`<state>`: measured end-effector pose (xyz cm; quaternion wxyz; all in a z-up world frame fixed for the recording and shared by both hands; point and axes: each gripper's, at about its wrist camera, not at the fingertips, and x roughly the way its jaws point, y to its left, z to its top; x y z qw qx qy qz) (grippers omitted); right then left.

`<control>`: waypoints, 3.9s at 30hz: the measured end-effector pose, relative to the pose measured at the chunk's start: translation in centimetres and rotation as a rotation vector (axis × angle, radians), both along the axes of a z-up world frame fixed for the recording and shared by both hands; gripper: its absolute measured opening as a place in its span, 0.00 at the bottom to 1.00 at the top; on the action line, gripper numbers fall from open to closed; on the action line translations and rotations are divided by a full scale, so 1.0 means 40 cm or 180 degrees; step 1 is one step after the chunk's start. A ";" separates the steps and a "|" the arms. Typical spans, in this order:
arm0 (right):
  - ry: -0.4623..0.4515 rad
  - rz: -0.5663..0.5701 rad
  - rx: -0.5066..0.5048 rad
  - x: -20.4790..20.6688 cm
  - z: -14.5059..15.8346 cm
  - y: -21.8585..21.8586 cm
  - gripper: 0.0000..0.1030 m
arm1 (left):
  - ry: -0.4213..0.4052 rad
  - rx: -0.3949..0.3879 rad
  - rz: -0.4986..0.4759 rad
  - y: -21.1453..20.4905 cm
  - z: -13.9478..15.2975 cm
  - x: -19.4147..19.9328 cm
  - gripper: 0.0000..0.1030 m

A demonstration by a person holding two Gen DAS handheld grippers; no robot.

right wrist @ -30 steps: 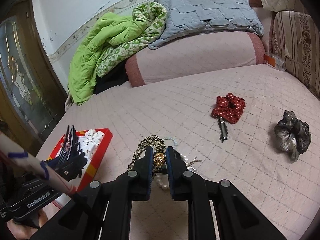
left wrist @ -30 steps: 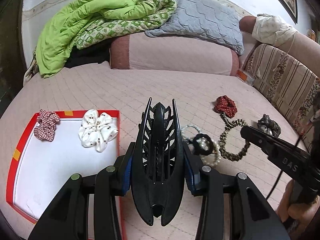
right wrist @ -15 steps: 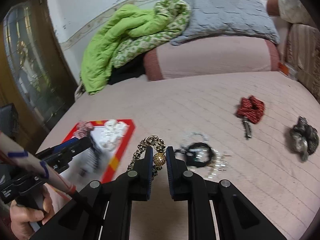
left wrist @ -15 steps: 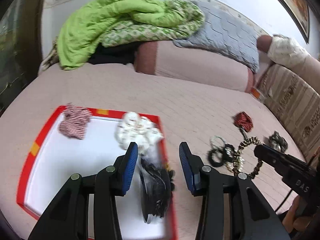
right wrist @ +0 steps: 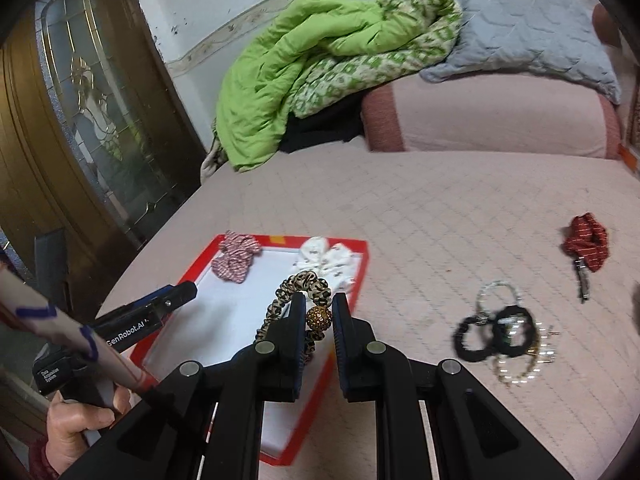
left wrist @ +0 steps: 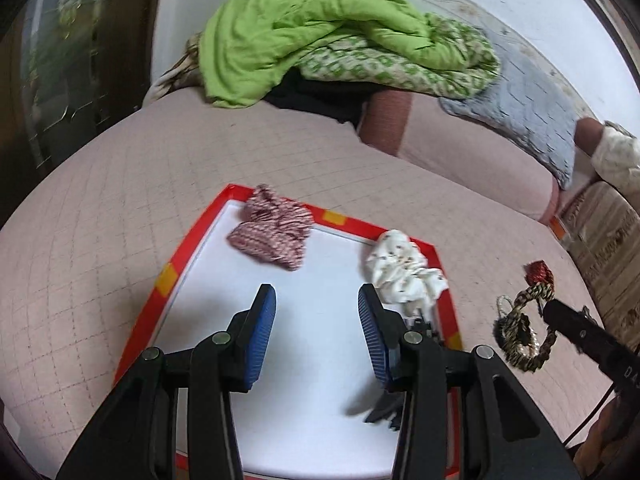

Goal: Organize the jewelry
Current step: 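Release the claw clip in the tray with the left gripper while the right releases the bracelet, then regrip the claw clip in the tray with the left gripper while the right approaches the black hair tie, then set the claw clip at the tray rim with the left gripper while the right grasps the black hair tie, then grasp the black beaded hair tie with the left gripper while the right lifts its hair tie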

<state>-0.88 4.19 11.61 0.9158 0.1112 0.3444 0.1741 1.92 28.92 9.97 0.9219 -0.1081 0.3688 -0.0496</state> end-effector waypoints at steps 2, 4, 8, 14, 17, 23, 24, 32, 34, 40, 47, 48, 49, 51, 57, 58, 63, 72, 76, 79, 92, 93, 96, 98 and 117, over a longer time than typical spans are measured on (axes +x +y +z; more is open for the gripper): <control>0.0064 0.0103 0.0055 0.019 -0.004 0.037 0.14 | 0.0018 -0.0022 0.0029 0.010 -0.005 0.003 0.40; 0.0074 0.0179 0.0039 0.035 -0.003 0.071 0.14 | 0.0053 -0.0028 0.0019 0.009 -0.014 0.004 0.40; 0.0156 0.0303 -0.0109 0.116 -0.017 0.146 0.14 | 0.0193 -0.0034 -0.0041 -0.001 -0.045 0.010 0.40; 0.0460 0.0553 -0.0226 0.228 -0.074 0.232 0.14 | 0.0275 0.0013 0.0100 0.026 -0.065 0.006 0.40; 0.0606 0.0618 -0.0255 0.272 -0.105 0.270 0.14 | 0.0294 0.0011 0.0183 0.046 -0.068 0.005 0.40; 0.0672 0.0719 -0.0549 0.316 -0.119 0.325 0.28 | 0.0308 -0.0026 0.0213 0.053 -0.069 0.010 0.41; 0.0689 0.0708 -0.0576 0.318 -0.119 0.320 0.42 | 0.0309 -0.0031 0.0200 0.049 -0.069 0.011 0.41; 0.0336 0.0519 -0.0272 0.254 -0.022 0.173 0.47 | 0.0186 -0.0094 0.0010 0.008 -0.046 0.004 0.41; 0.0261 0.0378 -0.0208 0.219 -0.005 0.105 0.47 | 0.0140 -0.0081 -0.0079 -0.017 -0.039 -0.001 0.41; 0.0258 -0.0058 0.0005 0.118 -0.018 -0.114 0.47 | 0.0182 -0.0223 -0.0728 -0.123 -0.028 -0.017 0.52; 0.0396 -0.0430 0.0179 0.053 -0.083 -0.282 0.47 | 0.0433 0.0277 -0.0940 -0.243 -0.081 -0.018 0.78; 0.0413 -0.0443 0.0199 0.051 -0.091 -0.289 0.47 | 0.0467 0.0289 -0.0924 -0.247 -0.092 -0.015 0.78; 0.0436 -0.0447 0.0227 0.050 -0.101 -0.298 0.47 | 0.0491 0.0316 -0.0893 -0.250 -0.101 -0.012 0.78; 0.0420 -0.0468 0.0274 0.048 -0.106 -0.314 0.47 | 0.0504 0.0361 -0.0869 -0.256 -0.108 -0.006 0.78; 0.0400 -0.0654 0.0418 0.042 -0.120 -0.379 0.47 | 0.0551 0.0694 -0.0722 -0.261 -0.138 0.008 0.54; 0.0419 -0.0671 0.0435 0.044 -0.124 -0.383 0.47 | 0.0598 0.0715 -0.0668 -0.253 -0.144 0.013 0.51; 0.0450 -0.0728 0.0479 0.043 -0.139 -0.399 0.47 | 0.0594 0.0772 -0.0307 -0.181 -0.134 0.015 0.47; 0.0444 -0.0798 0.0487 0.043 -0.149 -0.410 0.47 | 0.0657 0.0821 0.0223 -0.049 -0.125 0.079 0.47; 0.0454 -0.0865 0.0530 0.048 -0.150 -0.429 0.47 | 0.0566 0.0699 0.0383 -0.008 -0.118 0.130 0.47; 0.0470 -0.0950 0.0526 0.046 -0.155 -0.450 0.47 | 0.0419 0.0532 0.0498 0.011 -0.089 0.125 0.48; 0.0726 -0.0843 0.0307 0.069 -0.207 -0.473 0.43 | -0.0137 0.0150 -0.0358 -0.242 0.008 0.039 0.59; 0.0755 -0.0791 0.0262 0.079 -0.213 -0.463 0.43 | -0.0082 0.0137 -0.0481 -0.275 -0.002 0.040 0.59; 0.0800 -0.0691 0.0029 0.111 -0.231 -0.432 0.43 | 0.0083 0.0170 -0.0804 -0.359 -0.037 0.036 0.59; 0.0774 -0.0615 -0.0173 0.133 -0.236 -0.410 0.43 | 0.0168 0.0202 -0.0923 -0.393 -0.058 0.033 0.59; 0.0180 -0.0768 0.0259 0.089 -0.134 -0.493 0.09 | 0.0794 0.0521 -0.1191 -0.633 -0.169 0.089 0.45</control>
